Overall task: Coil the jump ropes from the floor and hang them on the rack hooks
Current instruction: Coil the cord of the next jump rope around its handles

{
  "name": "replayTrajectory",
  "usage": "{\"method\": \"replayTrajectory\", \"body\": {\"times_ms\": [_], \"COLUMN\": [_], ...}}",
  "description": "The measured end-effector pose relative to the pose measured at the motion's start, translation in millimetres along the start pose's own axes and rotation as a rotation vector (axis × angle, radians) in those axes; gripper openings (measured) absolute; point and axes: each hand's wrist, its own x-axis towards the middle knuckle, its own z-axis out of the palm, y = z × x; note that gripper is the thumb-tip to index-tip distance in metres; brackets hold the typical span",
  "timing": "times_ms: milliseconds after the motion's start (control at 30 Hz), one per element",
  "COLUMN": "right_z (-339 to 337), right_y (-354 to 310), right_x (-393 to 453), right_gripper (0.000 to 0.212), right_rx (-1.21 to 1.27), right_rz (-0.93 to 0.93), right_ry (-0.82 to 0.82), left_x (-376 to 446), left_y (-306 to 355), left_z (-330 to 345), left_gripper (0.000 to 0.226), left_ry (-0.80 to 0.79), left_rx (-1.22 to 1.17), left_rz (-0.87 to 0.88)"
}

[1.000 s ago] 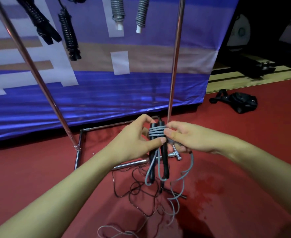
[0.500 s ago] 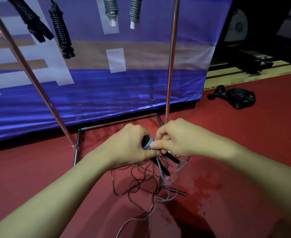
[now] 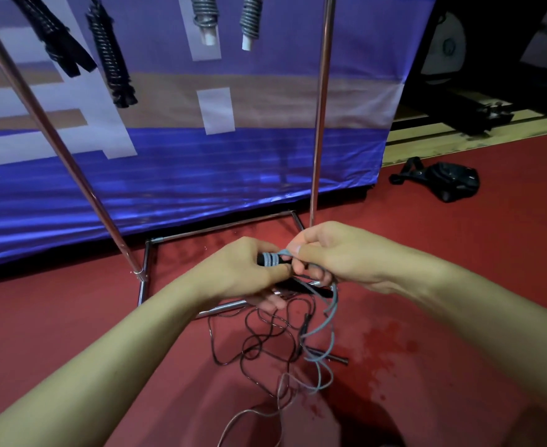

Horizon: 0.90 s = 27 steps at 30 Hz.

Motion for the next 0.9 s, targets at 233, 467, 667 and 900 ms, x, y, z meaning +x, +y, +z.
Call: {"method": "replayTrajectory", "body": {"times_ms": [233, 467, 667, 900], "right_z": [-1, 0, 2, 6], "right_y": [-3, -1, 4, 5], "right_x": [-3, -4, -4, -5], "right_gripper": [0.019, 0.016, 0.013, 0.030], "right_rx": [-0.022, -0.071, -0.221, -0.508], "right_rz": [-0.113, -0.247, -0.410, -0.587], "right_ry": [0.061, 0.159, 0.196, 0.195], "left_x": [-13, -14, -12, -14], "left_y": [5, 2, 0, -2], "left_z": [-6, -5, 0, -3], "left_gripper": [0.028, 0.052, 0.059, 0.044], "left_ry": [-0.295, -0.333, -0.248, -0.298], "left_rx": [-0.388, -0.542, -0.574, -0.663], "left_rz": [-0.071, 0.077, 0.174, 0.161]}}
